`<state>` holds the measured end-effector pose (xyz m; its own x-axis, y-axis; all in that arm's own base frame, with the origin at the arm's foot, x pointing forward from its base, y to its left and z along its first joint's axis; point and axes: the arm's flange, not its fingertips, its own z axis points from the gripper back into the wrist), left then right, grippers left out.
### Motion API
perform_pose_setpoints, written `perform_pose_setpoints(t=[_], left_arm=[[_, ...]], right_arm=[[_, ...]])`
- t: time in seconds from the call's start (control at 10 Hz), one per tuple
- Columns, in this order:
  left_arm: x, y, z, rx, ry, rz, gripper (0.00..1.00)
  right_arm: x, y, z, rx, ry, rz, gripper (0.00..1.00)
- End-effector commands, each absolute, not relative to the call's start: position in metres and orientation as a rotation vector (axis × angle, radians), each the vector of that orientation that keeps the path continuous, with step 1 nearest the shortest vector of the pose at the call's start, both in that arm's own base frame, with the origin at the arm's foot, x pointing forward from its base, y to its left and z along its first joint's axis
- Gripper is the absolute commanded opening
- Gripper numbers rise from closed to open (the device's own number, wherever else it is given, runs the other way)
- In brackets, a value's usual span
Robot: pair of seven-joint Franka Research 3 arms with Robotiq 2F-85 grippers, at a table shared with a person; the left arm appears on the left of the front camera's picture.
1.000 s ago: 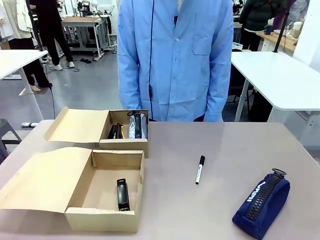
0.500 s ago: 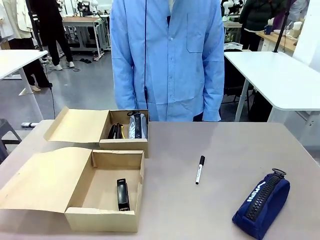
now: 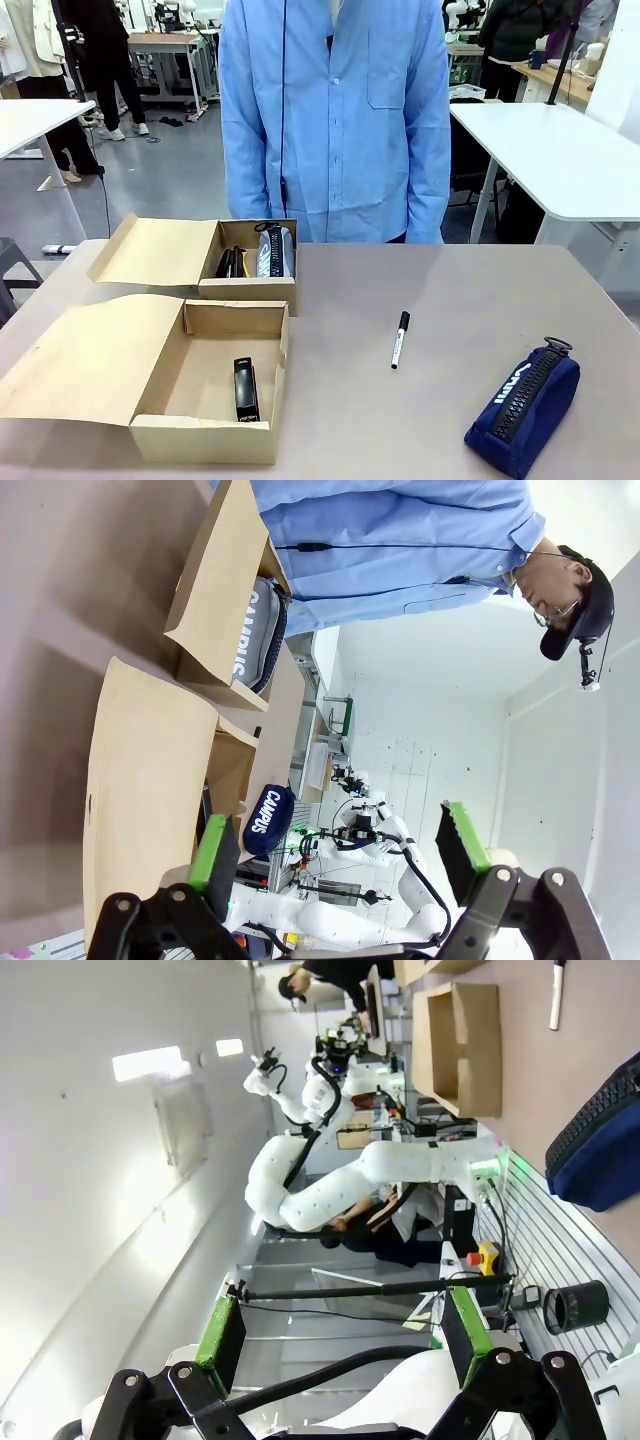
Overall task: Place items inside the box.
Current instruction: Pick up a Pencil pouch or Stapler and place it inside the Mailer Box closest to the robot.
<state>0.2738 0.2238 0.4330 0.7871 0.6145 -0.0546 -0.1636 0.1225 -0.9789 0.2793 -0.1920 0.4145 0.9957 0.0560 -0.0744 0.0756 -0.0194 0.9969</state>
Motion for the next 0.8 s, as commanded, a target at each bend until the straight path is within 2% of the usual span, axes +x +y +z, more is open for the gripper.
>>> perform_pose_setpoints(t=[0.0,0.7], left_arm=[[0.2714,0.2243,0.4333,-1.339,-0.418,0.570,1.00],[0.2714,0.2243,0.4333,-1.339,-0.418,0.570,1.00]], right_arm=[[0.2783,-0.1904,0.4175,1.587,0.118,-0.027,1.00],[0.2783,-0.1904,0.4175,1.587,0.118,-0.027,1.00]])
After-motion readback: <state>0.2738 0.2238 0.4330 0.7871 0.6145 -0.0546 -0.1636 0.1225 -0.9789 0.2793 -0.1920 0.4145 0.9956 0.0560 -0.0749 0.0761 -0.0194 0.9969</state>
